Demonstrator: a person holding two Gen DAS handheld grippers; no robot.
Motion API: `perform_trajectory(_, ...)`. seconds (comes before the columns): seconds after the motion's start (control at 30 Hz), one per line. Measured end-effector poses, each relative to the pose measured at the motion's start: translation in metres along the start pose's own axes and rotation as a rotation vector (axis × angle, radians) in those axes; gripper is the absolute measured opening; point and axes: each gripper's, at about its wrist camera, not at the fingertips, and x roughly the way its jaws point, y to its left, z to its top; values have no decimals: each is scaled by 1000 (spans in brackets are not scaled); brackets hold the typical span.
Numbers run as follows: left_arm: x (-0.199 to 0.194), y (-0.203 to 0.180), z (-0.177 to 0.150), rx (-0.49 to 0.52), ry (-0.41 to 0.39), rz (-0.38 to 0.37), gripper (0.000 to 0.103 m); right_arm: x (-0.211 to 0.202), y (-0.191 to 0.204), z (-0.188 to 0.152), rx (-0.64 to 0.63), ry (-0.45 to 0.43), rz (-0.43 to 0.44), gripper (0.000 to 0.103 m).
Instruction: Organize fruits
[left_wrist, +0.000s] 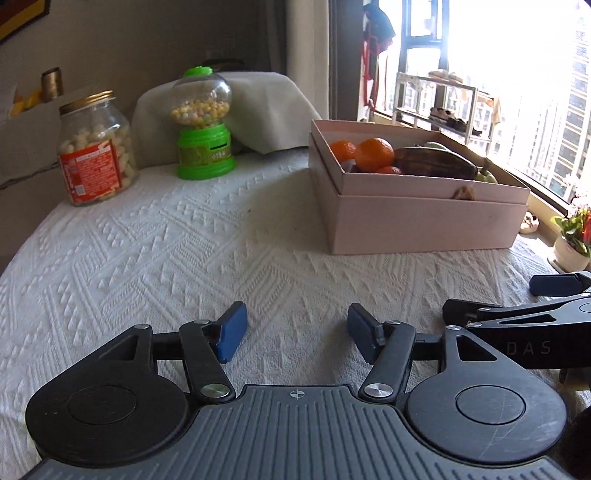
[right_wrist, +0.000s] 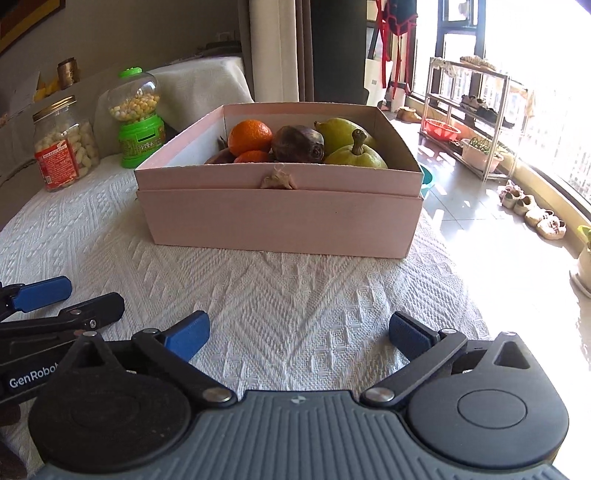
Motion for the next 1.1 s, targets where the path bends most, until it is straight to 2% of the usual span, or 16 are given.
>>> perform_trajectory(0.17,0,-1,0,2,0,1,66,-2,-2,-6,15,-44,-10,103)
perform_trajectory(1.1,0,0,0,0,0,0,66,2,-3,-4,16,-45,-15,103)
